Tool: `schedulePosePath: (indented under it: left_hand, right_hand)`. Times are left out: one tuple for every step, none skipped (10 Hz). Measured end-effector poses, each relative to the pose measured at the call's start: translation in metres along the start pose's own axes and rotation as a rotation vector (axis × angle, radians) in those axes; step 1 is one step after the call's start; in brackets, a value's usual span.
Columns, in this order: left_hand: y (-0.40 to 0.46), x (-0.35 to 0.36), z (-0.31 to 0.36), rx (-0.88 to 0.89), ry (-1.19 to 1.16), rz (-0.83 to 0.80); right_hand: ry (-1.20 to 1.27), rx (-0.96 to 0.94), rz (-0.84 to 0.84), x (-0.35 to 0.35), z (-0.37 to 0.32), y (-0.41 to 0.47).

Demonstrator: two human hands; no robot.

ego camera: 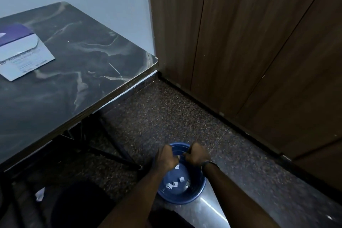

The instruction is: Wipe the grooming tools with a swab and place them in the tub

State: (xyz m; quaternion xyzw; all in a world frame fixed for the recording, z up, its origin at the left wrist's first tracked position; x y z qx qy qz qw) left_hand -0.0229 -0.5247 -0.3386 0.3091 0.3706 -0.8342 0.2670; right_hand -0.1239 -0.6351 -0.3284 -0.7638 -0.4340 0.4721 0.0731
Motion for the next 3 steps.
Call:
schedulePosePath:
  left_hand:
    - [0.0057, 0.0019, -0.0001, 0.016, 0.024, 0.000]
    - [0.0076, 0.0032, -0.0027, 0.004, 0.039, -0.014]
    - [0.0103, 0.0014, -0.0040, 0.016, 0.045, -0.003]
  right_hand:
    - [-0.006, 0.002, 0.001, 0.0027, 0.0004, 0.0032]
    - [-0.022, 0.014, -0.010, 0.0020, -0.0017, 0.0020]
    - [-0.006, 0.004, -0.006, -0.0013, -0.0090, -0.0030]
Point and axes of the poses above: each hand's wrist, its own y-axis towards the middle knuckle, its own x-axis out of the palm, z = x × y, the point moved 10 cm from there along y, towards the middle knuckle, and after that the axes turned 4 degrees about y, right-handed, at the moved point
